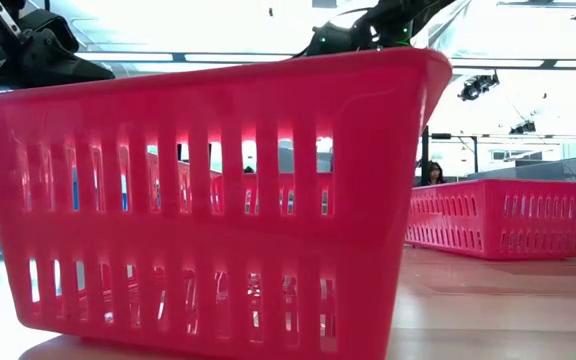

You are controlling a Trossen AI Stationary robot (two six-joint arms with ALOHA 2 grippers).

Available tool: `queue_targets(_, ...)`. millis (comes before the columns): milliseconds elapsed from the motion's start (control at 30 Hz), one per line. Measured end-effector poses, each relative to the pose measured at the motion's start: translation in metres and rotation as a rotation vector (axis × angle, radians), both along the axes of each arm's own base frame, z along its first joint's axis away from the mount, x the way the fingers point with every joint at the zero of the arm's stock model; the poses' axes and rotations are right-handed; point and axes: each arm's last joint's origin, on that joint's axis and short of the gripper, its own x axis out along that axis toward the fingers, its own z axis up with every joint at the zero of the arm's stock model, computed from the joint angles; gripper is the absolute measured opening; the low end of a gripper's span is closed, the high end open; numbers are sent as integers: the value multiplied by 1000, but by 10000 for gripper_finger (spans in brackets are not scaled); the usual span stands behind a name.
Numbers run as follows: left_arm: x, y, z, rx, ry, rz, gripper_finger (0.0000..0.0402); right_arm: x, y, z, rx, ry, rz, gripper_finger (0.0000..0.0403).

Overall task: Stack baskets on shelf by color
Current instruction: Put the middle black bin on the shelf

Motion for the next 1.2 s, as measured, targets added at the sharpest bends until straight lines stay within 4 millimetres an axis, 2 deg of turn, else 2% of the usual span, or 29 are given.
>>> queue_targets(567,0,0,0,0,0,-1,0,3,-2,2,-53,-29,17,62)
queue_targets(867,0,0,0,0,0,-2,0,3,-4,3,-103,-18,-7,67)
queue_targets(1200,0,0,0,0,0,-1,0,5,6,5,-110,-34,-43,67)
